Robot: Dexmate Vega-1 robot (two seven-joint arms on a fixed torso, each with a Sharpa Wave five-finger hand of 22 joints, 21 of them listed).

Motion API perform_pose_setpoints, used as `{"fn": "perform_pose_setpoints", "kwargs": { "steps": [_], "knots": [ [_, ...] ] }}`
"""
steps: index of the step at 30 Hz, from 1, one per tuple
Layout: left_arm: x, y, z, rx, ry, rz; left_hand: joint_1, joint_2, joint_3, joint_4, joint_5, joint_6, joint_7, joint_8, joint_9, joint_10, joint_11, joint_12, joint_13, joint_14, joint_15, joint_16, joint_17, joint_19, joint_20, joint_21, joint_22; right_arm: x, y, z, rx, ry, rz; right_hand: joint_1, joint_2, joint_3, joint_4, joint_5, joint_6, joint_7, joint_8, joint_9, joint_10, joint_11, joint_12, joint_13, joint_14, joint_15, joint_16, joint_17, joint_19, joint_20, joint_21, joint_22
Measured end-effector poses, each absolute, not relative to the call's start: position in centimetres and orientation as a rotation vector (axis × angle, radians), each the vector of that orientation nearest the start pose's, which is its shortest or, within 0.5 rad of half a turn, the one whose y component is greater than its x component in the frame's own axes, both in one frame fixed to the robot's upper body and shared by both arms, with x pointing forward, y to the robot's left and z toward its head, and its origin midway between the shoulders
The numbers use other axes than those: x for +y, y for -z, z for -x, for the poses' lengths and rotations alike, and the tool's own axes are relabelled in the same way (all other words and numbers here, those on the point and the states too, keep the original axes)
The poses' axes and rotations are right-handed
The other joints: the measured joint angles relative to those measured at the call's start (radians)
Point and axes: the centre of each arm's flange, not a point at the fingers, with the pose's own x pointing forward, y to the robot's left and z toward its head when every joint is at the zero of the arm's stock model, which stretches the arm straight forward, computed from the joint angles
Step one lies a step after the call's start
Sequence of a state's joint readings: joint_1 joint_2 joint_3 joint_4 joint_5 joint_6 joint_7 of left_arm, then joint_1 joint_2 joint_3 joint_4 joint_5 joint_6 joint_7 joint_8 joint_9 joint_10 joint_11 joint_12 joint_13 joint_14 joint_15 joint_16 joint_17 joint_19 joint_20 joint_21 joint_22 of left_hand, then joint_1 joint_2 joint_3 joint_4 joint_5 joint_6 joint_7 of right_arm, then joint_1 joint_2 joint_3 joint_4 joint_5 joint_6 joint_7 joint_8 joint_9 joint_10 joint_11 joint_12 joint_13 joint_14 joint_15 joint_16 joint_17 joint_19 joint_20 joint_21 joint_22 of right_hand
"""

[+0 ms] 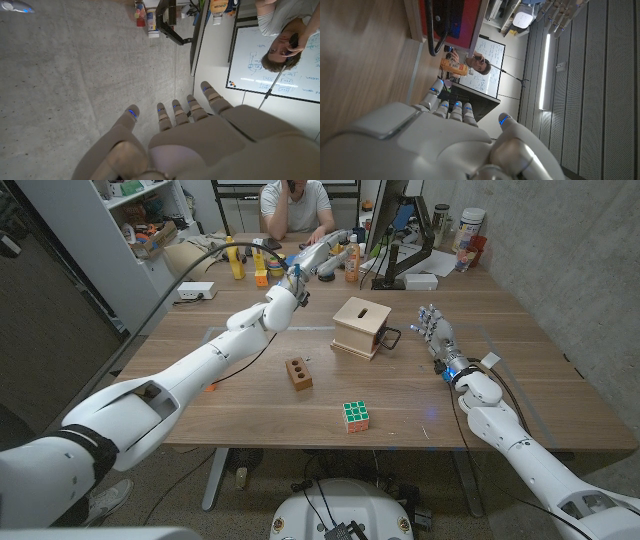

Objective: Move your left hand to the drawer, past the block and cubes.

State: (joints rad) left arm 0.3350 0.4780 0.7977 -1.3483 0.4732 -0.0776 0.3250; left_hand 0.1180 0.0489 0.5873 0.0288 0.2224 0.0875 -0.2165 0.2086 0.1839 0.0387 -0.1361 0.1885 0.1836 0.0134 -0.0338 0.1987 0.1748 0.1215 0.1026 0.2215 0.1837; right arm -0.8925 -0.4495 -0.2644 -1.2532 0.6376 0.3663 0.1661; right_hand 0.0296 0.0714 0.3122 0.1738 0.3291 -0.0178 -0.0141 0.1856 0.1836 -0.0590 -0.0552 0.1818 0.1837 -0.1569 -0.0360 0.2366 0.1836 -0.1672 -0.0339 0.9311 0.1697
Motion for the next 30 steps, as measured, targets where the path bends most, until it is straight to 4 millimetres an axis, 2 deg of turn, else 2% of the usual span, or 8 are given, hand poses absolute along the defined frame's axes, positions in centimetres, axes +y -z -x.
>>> {"fn": "perform_pose_setpoints", "kwargs": {
  "steps": [1,9,11,13,21,22,30],
  "knots": [
    [10.3,-16.7,-62.8,-1.105,-0.077,-1.187,0.000,0.000,0.000,0.000,0.000,0.000,0.000,0.000,0.000,0.000,0.000,0.000,0.003,-0.003,0.003,0.000,0.000,-0.002,0.002,0.000,0.000,-30.6,4.3,-64.4,-0.651,-0.245,-0.083,0.000,0.000,0.000,0.000,0.000,0.000,0.000,0.000,0.000,0.000,0.000,0.000,0.000,0.000,0.000,0.000,0.000,0.000,0.000,0.000,0.000],
    [8.2,-15.8,-63.9,-1.077,-0.046,-1.298,0.000,0.000,-0.001,-0.007,0.000,0.000,0.000,0.000,0.000,-0.011,-0.010,-0.004,0.005,-0.017,0.005,0.000,0.000,-0.008,0.007,-0.004,0.000,-31.0,4.5,-64.4,-0.654,-0.243,-0.089,0.000,0.000,0.000,0.000,0.000,0.000,0.000,0.000,0.000,0.004,0.004,0.000,0.000,0.000,0.000,0.000,0.000,0.000,0.000,-0.007,0.000],
    [8.2,-15.7,-64.0,-1.073,-0.045,-1.312,0.000,0.000,-0.001,-0.007,0.000,0.000,0.000,0.000,0.000,-0.015,-0.008,-0.004,0.005,-0.022,-0.001,0.000,0.003,-0.008,0.007,-0.004,0.000,-31.1,4.6,-64.4,-0.652,-0.241,-0.089,0.000,0.000,0.000,0.000,0.000,0.000,0.000,0.000,0.000,0.004,0.004,0.000,0.000,0.000,0.000,0.000,0.000,0.000,0.000,-0.007,0.000],
    [7.2,-15.0,-64.7,-1.059,-0.023,-1.352,0.000,0.000,-0.003,-0.009,0.000,0.000,0.000,-0.001,0.002,-0.017,-0.009,-0.004,0.005,-0.025,0.003,0.000,0.005,-0.008,0.008,-0.004,0.000,-31.2,4.6,-64.3,-0.655,-0.242,-0.090,0.000,0.000,0.000,0.000,0.000,0.000,0.000,0.000,0.000,0.004,0.004,0.000,0.000,0.000,0.000,0.000,0.000,0.000,0.000,-0.007,0.000],
    [6.7,-14.7,-64.7,-1.063,0.007,-1.383,0.005,-0.005,-0.001,-0.015,0.000,-0.005,-0.005,-0.006,0.005,-0.026,-0.010,-0.009,0.005,-0.034,0.002,-0.007,0.005,-0.018,0.018,-0.011,0.000,-31.5,4.8,-64.4,-0.650,-0.235,-0.091,0.000,0.000,0.000,0.000,0.000,0.000,0.000,0.000,0.000,0.004,0.004,0.000,0.000,0.000,0.000,0.000,0.000,0.000,0.000,-0.010,0.000],
    [5.2,-13.7,-65.8,-1.038,0.038,-1.427,0.005,-0.005,-0.001,-0.015,0.000,-0.005,-0.005,-0.006,0.005,-0.026,-0.010,-0.009,0.005,-0.034,0.002,-0.008,0.005,-0.018,0.018,-0.011,0.000,-31.5,4.8,-64.4,-0.655,-0.239,-0.092,0.000,0.000,0.000,0.000,0.000,0.000,0.000,0.000,0.000,0.004,0.004,0.000,0.000,0.000,0.000,0.000,0.000,0.000,0.000,-0.010,0.000],
    [3.7,-12.3,-66.8,-1.015,0.092,-1.489,0.005,-0.005,-0.005,-0.019,0.000,-0.009,-0.002,-0.006,0.005,-0.026,-0.010,-0.009,0.005,-0.042,0.001,-0.008,0.005,-0.026,0.010,-0.015,0.000,-31.9,5.0,-64.4,-0.654,-0.235,-0.097,0.000,0.000,0.000,0.000,-0.001,0.000,0.000,0.000,0.000,0.004,0.004,0.000,0.000,0.000,0.000,0.000,0.000,0.000,0.000,-0.010,0.000]
  ]
}}
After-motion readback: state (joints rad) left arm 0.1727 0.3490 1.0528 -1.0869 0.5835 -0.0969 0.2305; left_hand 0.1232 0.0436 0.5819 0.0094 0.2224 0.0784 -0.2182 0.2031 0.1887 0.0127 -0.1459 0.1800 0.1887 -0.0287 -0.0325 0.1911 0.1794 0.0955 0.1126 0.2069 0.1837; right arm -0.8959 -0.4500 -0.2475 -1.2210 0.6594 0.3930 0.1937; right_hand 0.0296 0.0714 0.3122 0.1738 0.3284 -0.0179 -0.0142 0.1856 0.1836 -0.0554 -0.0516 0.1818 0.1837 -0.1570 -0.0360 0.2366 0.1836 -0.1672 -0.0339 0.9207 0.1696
